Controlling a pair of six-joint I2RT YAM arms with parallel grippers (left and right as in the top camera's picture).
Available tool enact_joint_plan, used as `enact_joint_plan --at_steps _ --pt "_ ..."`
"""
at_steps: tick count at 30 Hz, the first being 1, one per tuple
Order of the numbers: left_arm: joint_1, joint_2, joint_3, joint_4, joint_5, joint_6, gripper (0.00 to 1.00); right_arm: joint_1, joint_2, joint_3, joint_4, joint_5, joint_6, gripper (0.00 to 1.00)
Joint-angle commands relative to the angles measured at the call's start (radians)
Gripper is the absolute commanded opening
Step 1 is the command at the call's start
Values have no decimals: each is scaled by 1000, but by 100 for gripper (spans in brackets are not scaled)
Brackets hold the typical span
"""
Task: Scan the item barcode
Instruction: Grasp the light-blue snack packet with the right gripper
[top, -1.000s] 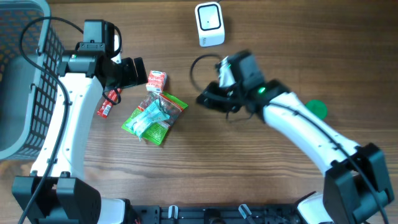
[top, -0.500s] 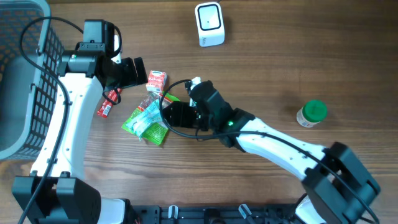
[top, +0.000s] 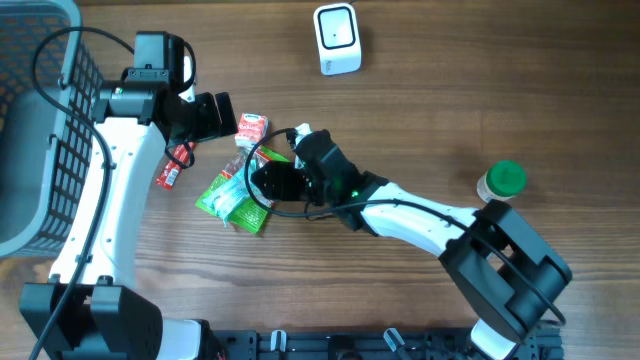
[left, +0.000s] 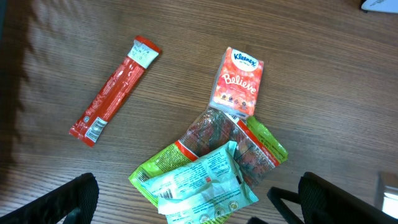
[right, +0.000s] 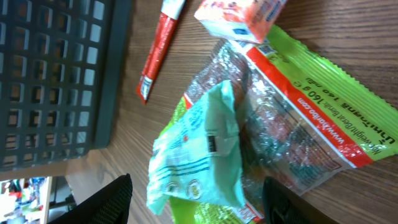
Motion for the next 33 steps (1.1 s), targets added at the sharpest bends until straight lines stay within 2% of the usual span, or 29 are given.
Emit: enact_joint_plan --at_steps 1,7,14,22,29,31,32,33 --pt "-1 1 0 2 -6 -2 100 1 47 20 17 9 -20 67" --pt "-1 1 0 2 -6 -2 100 5 89 20 39 16 29 67" --pt "-1 1 0 2 -6 -2 100 31 100 20 114 13 27 65" --pt "-1 1 0 2 -6 -2 100 32 100 19 113 15 27 65" --pt "-1 1 0 2 -6 -3 100 50 101 19 113 61 26 59" --pt "-1 1 0 2 -6 -3 100 50 101 19 110 80 24 51" --pt "-1 1 0 2 -6 -2 100 50 101 19 104 94 24 42" --pt "-1 1 0 2 -6 -3 100 50 101 19 97 102 24 28"
